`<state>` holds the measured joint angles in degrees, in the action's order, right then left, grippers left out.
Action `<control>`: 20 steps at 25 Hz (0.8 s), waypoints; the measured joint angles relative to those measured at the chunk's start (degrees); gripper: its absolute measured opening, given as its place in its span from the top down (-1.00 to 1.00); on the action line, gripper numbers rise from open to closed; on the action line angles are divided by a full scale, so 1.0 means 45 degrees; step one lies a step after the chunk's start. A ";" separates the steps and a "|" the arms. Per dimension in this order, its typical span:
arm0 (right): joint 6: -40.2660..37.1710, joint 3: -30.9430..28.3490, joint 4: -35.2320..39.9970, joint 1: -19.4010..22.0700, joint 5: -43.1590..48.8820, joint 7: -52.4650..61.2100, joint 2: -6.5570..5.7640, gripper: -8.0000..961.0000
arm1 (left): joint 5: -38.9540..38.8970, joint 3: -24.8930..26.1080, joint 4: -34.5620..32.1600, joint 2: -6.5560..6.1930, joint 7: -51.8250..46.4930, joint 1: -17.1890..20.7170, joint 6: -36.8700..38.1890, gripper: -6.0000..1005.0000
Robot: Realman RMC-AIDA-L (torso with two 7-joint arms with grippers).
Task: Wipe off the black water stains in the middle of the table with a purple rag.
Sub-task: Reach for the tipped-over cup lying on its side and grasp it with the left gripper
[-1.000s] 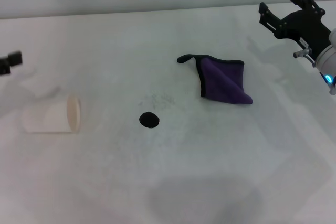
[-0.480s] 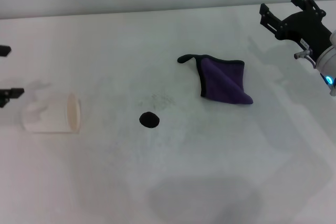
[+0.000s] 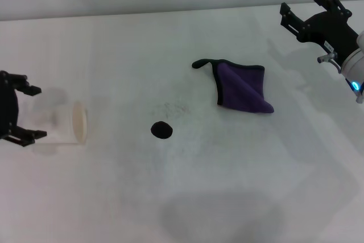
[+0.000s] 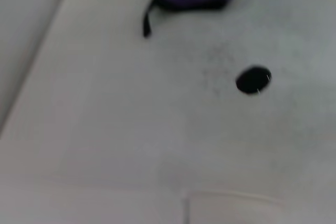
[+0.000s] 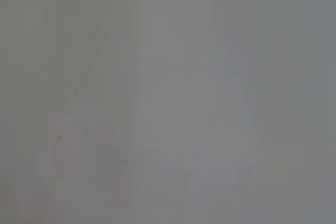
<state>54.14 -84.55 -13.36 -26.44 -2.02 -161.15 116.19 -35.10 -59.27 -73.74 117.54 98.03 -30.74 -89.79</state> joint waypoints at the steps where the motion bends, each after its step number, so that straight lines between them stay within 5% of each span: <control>1: 0.0000 0.0001 0.0000 0.0006 -0.0001 0.0004 0.0000 -0.82 | 0.0251 -0.0247 -0.0003 0.0097 -0.0008 -0.0003 0.0164 -0.74; 20: 0.0029 0.0061 0.0001 0.0076 -0.0001 0.0032 0.0000 -0.82 | 0.0458 -0.1659 0.1794 0.0265 -0.0013 -0.0010 0.2522 -0.74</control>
<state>54.28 -84.27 -13.36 -26.10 -2.02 -161.01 116.19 -33.04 -66.74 -65.66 118.73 97.97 -30.79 -78.45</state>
